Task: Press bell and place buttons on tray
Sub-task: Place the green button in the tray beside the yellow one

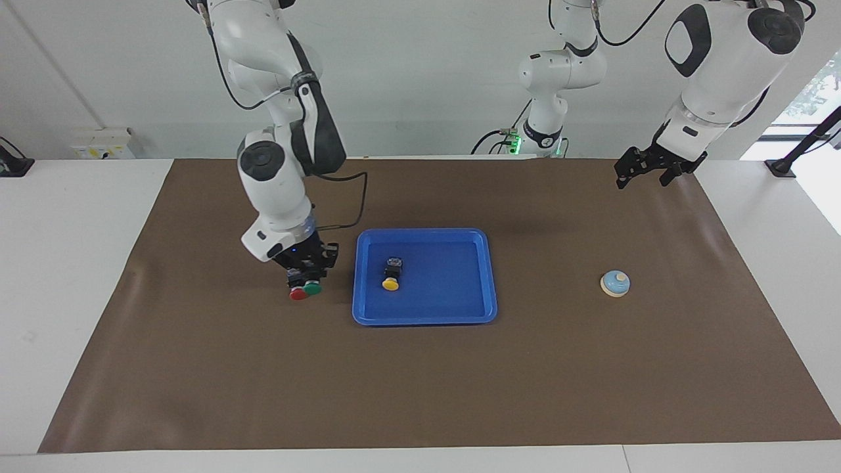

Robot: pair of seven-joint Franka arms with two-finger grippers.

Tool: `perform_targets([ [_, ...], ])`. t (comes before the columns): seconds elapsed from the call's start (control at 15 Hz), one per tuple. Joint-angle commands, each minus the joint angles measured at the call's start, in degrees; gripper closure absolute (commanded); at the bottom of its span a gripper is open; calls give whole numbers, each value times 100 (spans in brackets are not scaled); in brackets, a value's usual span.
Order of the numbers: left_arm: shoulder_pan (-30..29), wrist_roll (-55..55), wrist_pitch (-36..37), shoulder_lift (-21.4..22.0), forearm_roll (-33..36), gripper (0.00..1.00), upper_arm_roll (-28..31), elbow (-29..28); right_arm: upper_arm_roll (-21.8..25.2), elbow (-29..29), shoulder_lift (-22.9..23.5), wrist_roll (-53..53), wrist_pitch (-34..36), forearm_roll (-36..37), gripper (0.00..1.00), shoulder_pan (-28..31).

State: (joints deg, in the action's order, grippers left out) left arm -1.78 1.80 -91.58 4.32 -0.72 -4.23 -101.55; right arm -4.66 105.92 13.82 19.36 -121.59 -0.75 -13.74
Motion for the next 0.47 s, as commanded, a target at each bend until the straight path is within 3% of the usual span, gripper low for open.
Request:
perform_targets([
  [0.0,20,31,-106,140,64,0,27,-129,44,-649,348,724,153,14,100,-689],
  [0.27,20,31,-106,140,64,0,27,-129,70,-1590,1305,1663,127,14,100,-1331],
  [0.4,20,31,-106,140,64,0,27,-129,79,-1741,1553,1939,75,22,100,-1482],
])
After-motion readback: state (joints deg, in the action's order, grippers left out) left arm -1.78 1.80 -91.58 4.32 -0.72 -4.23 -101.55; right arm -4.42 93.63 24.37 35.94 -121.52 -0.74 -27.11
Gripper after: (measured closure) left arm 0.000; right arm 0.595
